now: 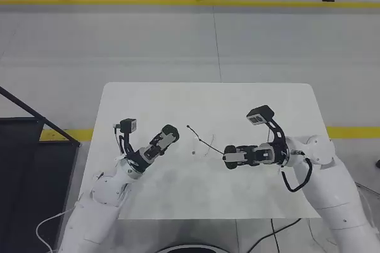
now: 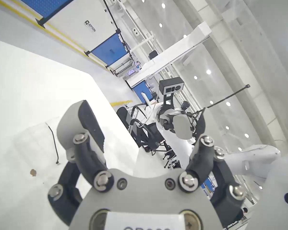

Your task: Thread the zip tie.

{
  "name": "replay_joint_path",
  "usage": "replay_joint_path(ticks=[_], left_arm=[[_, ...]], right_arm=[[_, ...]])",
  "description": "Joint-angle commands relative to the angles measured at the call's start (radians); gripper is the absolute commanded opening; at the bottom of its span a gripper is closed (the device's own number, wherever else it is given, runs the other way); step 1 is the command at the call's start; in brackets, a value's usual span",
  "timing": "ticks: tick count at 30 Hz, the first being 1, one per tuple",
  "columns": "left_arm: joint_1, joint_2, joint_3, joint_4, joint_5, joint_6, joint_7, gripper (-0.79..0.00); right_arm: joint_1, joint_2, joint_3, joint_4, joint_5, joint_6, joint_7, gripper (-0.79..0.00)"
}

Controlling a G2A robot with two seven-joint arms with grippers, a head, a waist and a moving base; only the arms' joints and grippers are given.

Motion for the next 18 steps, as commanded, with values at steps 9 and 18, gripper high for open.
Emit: replay_joint_path(ticks=[9,18], left_arm=[[-0.015,0.0,0.035,-0.018,-0.181,0.11,-0.102,0.0],[-0.117,0.0,0.067,0.094,-0.59,0.281,-0.416,-0.009]], right_arm=[[-0.012,-0.009,-0.031,-0.034,0.053,0.001,0.001,-0.785],[0.052,-0.039,-0.099,0.044,0.201,0.08,0.081,-0.785]])
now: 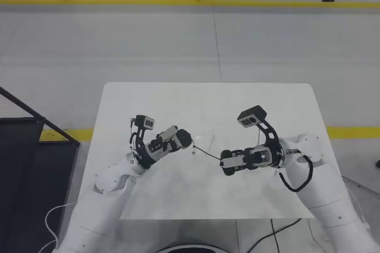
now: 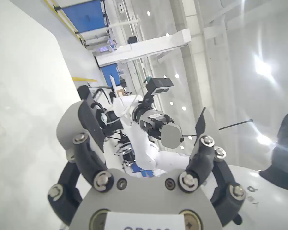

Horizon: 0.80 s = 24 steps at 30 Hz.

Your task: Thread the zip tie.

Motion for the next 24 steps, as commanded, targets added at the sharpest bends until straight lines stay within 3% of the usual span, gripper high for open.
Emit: replay_joint_path(ticks=[1,5,8,17,20,24], left_arm=[[-0.023,-0.001,0.011,0.034,-0.102,0.041,-0.091,-0.025],[-0.059,-0.006,0.024,0.084,-0.222,0.071,-0.198,-0.148],[-0.07,-0.01,0.031,0.109,-0.262,0.048,-0.25,-0.194],[-0.054,-0.016,0.033,0.107,-0.31,-0.045,-0.311,-0.302],[-0.047,-0.018,0.031,0.102,-0.335,-0.056,-0.329,-0.416],[-0.046,-0.018,0.029,0.102,-0.345,-0.055,-0.349,-0.44]], right_arm=[[0.02,-0.01,-0.02,0.031,0.025,0.016,0.016,-0.785],[0.054,-0.027,-0.058,0.084,0.045,0.016,0.016,-0.785],[0.073,-0.036,-0.077,0.112,0.048,0.016,0.016,-0.785],[0.11,-0.054,-0.111,0.177,0.064,0.016,0.016,-0.785],[0.12,-0.058,-0.122,0.193,0.066,0.016,0.016,-0.785],[0.134,-0.063,-0.136,0.214,0.075,0.016,0.016,-0.785]])
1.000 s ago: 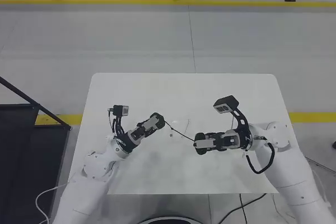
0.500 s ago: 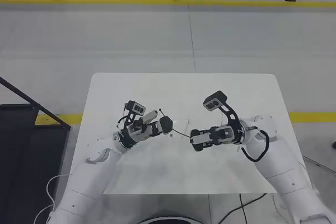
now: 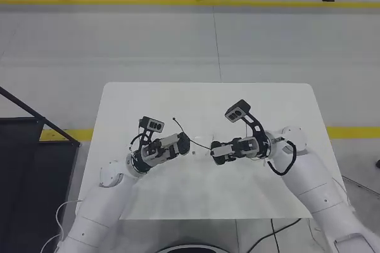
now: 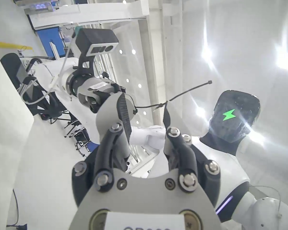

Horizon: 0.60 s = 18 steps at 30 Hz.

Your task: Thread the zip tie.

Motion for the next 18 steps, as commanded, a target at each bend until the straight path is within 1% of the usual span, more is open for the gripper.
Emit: replay_joint_path(ticks=[1,4,9,11,14,18], left_arm=[[0.0,0.0,-0.001,0.0,-0.005,0.003,-0.009,-0.446],[-0.001,-0.001,-0.002,0.001,-0.011,0.004,-0.018,-0.477],[-0.002,-0.002,-0.004,0.0,-0.018,0.013,-0.028,-0.486],[-0.001,-0.002,-0.006,-0.002,-0.022,0.016,-0.033,-0.514],[-0.001,-0.002,-0.009,-0.004,-0.027,0.02,-0.04,-0.529],[-0.002,-0.003,-0.01,-0.003,-0.036,0.028,-0.046,-0.526]], right_arm=[[0.007,-0.002,-0.007,0.01,0.006,0.0,0.0,-0.785],[0.014,-0.004,-0.012,0.018,0.011,0.0,0.0,-0.785],[0.02,-0.004,-0.025,0.02,0.018,0.0,0.0,-0.785],[0.024,-0.004,-0.029,0.022,0.02,0.0,0.0,-0.785],[0.028,-0.003,-0.036,0.026,0.024,0.0,0.0,-0.785],[0.035,-0.001,-0.047,0.028,0.03,0.0,0.0,-0.785]])
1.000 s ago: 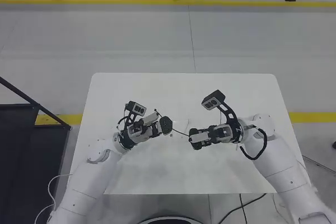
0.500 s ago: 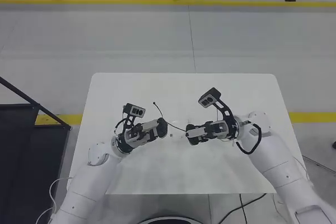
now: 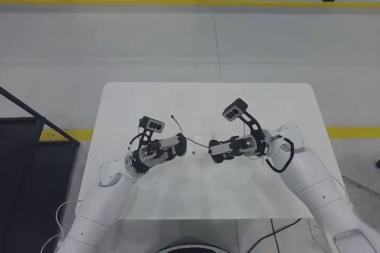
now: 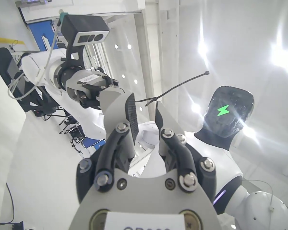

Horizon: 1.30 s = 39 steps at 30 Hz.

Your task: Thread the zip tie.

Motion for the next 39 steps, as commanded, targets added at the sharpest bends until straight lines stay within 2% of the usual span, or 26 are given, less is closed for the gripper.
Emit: replay_joint_path(ticks=[1,8,15,16,39], left_arm=[[-0.001,0.0,-0.001,0.001,-0.003,0.003,-0.003,-0.539],[-0.001,-0.001,-0.005,0.001,-0.009,0.008,-0.017,-0.65],[-0.003,-0.003,-0.008,0.003,-0.016,0.013,-0.024,-0.717],[-0.002,-0.003,-0.008,0.003,-0.018,0.013,-0.024,-0.785],[-0.005,-0.006,-0.025,0.039,0.008,-0.009,-0.005,-0.785]], right_arm=[[0.004,0.001,-0.005,0.002,0.005,0.0,0.0,-0.785],[0.012,0.005,-0.016,0.005,0.015,0.0,0.0,-0.785],[0.016,0.008,-0.023,0.005,0.017,0.0,0.0,-0.785],[0.016,0.008,-0.024,0.006,0.018,0.0,0.0,-0.785],[-0.033,0.019,0.044,-0.044,0.041,0.0,0.0,-0.785]])
